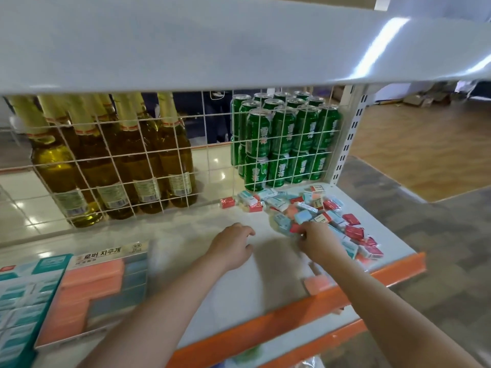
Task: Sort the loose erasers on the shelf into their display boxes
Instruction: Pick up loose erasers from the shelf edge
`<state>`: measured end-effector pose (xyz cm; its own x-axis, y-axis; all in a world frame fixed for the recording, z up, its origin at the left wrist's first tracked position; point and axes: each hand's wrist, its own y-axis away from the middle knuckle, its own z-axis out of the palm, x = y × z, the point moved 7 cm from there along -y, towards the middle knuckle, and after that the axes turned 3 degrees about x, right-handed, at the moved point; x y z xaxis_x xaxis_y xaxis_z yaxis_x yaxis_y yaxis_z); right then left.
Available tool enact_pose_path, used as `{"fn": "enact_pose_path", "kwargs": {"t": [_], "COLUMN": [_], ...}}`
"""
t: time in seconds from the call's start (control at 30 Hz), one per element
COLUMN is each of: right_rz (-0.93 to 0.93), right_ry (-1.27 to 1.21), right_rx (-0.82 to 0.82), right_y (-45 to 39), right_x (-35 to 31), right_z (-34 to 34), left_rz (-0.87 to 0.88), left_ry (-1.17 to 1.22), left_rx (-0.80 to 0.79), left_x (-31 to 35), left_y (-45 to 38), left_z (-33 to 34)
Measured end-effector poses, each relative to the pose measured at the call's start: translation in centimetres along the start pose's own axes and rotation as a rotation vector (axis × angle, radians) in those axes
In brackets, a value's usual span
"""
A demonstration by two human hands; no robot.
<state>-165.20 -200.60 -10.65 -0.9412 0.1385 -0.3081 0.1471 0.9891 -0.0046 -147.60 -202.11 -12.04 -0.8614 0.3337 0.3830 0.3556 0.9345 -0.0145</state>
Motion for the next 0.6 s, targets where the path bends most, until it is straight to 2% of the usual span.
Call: {"fn": "enact_pose_path", "kwargs": {"t": [0.3, 0.47, 0.6], "right_rz": [-0.01, 0.031, 0.017], "right_ry": [-0.137, -0.234, -0.27], "right_rx": [0.106, 0.096, 0.123], "right_y": [0.2, 0.3, 0.2], "right_x": [2.7, 4.0, 4.3], "right_z": [-3.2, -3.4, -3.5], "left_rz": [0.096, 0.067, -0.002], "left_ry": [0.006, -0.081, 0.022], "left_rx": [-0.019, -0.175, -0.086], "left_x": [5.2, 5.7, 5.4], "left_y": [-4.0, -5.8, -6.4], "left_z": [0.9, 3.0, 3.1]}}
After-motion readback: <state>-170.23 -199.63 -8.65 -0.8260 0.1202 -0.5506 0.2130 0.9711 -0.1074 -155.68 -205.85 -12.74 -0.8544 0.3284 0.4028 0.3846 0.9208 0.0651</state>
